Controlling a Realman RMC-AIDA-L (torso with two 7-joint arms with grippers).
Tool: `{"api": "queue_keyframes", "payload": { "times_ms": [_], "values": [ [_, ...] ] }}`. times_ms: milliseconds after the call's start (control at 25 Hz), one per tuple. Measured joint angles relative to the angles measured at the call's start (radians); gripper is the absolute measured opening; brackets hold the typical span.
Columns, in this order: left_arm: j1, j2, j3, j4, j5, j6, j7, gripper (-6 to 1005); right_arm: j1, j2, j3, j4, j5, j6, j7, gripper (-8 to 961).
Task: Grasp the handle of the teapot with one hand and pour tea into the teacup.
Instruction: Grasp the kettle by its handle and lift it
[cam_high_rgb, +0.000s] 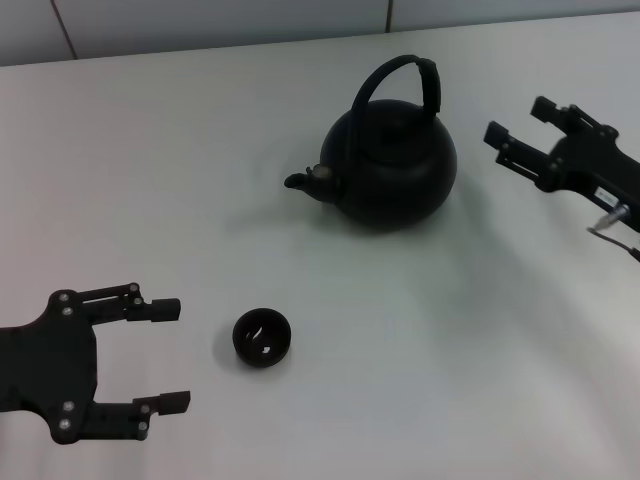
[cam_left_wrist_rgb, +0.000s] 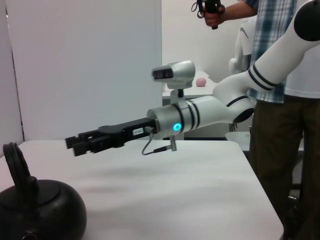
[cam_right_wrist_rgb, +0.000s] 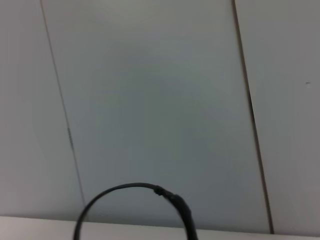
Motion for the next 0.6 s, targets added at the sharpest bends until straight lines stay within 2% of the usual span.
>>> {"api": "queue_keyframes", "payload": {
  "times_ms": [280,600],
  "values": [
    [-0.008,-0.014,-0.020,-0.005,0.001,-0.006,-0.025,785,0.064,0.002,0.000,0.036,0.003,0.075,-0.005,824],
    [-0.009,-0.015,-0.034,-0.001,0.001,-0.007,-0.029,785,0.105,0.003,-0.010,0.088,0.019,0.091,-0.015,824]
  ]
}}
